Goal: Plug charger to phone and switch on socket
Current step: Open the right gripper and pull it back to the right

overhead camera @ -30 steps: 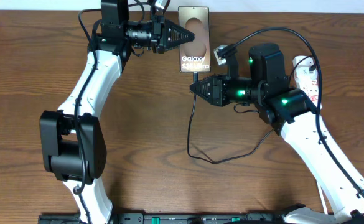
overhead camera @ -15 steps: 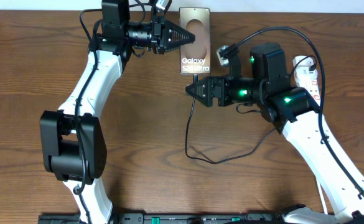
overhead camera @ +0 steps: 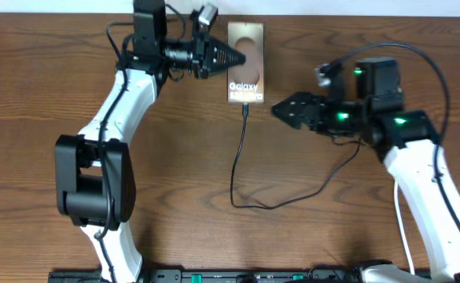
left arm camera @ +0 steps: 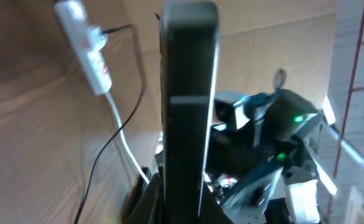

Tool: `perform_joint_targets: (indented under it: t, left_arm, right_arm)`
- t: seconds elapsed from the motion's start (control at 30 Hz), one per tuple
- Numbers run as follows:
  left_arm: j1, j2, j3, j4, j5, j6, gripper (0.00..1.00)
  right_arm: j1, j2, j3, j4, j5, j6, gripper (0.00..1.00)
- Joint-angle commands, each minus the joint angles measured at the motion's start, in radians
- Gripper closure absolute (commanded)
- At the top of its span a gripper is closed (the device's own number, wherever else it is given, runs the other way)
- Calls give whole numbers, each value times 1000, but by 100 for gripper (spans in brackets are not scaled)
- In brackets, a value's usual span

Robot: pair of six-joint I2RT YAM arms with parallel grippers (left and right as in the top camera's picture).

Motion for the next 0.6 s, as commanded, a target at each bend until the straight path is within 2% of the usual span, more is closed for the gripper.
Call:
perform_joint_targets:
  t: [0.0, 0.2, 0.57]
  left_arm:
    - [-2, 24, -86, 0, -2, 55, 93]
    - [-3, 26, -204, 0, -118, 121, 93]
    - [-10, 26, -280, -19, -277, 206, 93]
  right_arm:
    - [-84, -76, 23, -75, 77, -40, 1]
    - [-154, -108, 23, -163, 85, -101, 1]
    - [-153, -107, 23, -181, 85, -116, 1]
